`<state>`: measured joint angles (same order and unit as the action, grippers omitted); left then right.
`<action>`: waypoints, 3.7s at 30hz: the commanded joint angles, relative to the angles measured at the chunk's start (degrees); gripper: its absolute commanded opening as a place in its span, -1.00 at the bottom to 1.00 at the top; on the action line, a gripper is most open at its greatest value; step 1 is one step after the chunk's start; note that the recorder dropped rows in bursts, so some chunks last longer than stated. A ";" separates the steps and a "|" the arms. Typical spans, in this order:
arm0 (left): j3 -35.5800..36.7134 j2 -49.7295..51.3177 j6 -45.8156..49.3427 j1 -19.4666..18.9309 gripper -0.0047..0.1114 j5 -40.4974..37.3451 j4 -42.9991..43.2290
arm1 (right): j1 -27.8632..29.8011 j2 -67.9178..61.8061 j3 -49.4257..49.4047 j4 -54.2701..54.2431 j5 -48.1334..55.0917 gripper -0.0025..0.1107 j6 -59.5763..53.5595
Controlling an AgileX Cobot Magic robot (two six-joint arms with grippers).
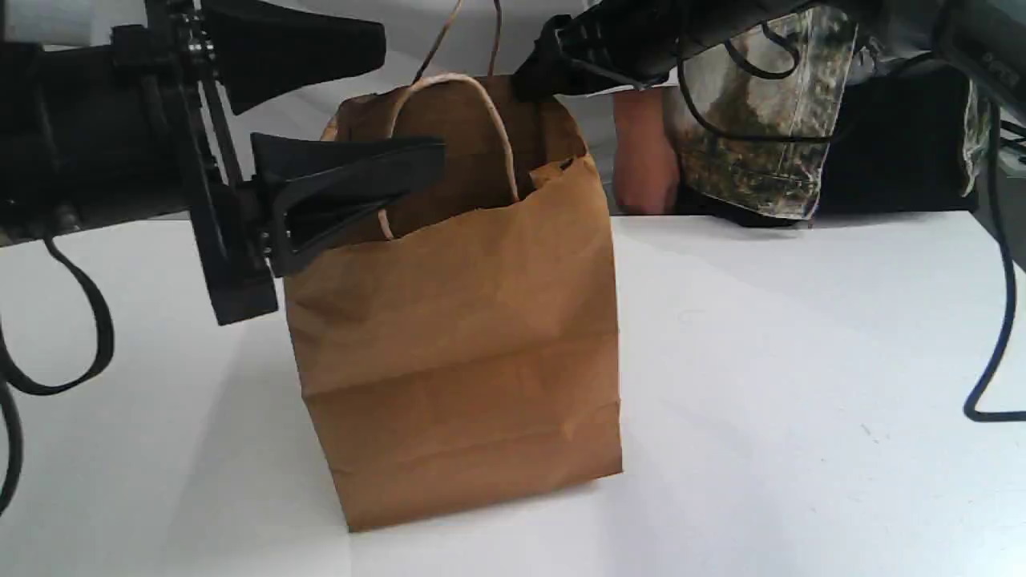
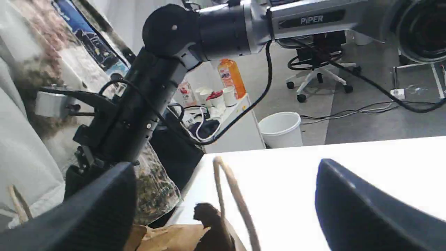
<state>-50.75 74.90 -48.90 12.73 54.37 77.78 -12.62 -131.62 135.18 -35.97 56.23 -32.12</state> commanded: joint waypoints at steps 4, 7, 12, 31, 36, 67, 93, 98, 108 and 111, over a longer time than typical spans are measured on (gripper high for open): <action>1.63 -6.95 -0.62 -0.16 0.33 -12.66 3.12 | 0.02 5.45 0.23 1.25 0.92 0.24 -0.88; 2.69 -9.97 -0.47 -0.16 0.33 -15.46 2.99 | 0.02 7.30 0.23 3.99 2.45 0.24 -0.40; 4.46 -14.91 -0.72 -0.16 0.33 -15.46 2.89 | 0.02 9.56 0.23 9.57 4.41 0.18 0.98; 11.35 -36.90 -0.59 -0.16 0.33 -26.45 2.00 | 5.58 14.41 -0.13 30.10 7.35 0.02 14.60; 11.35 -37.39 -1.52 -0.16 0.33 -29.36 2.00 | 11.23 18.05 -0.13 29.82 10.22 -0.03 17.04; 11.35 -37.39 -1.90 -0.16 0.33 -32.19 0.73 | 16.63 78.93 -25.97 13.98 -1.83 -0.09 7.74; 11.35 -37.39 -3.95 -0.16 0.33 -28.69 0.30 | 16.63 113.06 -48.78 14.21 3.75 -0.14 10.54; 11.35 -37.39 -4.50 -0.16 0.33 -28.69 0.30 | 16.63 123.52 -58.03 14.63 -2.89 -0.22 10.54; 11.73 -37.40 -4.73 -0.16 0.33 -28.69 0.25 | 16.07 130.72 -76.56 8.44 -3.48 -0.23 11.27; 11.84 -37.40 -4.73 -0.16 0.33 -28.69 0.32 | 16.07 130.72 -86.60 6.02 -12.12 -0.23 9.27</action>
<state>-39.42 37.69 -53.07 12.73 25.85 78.96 3.55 -0.23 53.84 -28.62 48.59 -21.73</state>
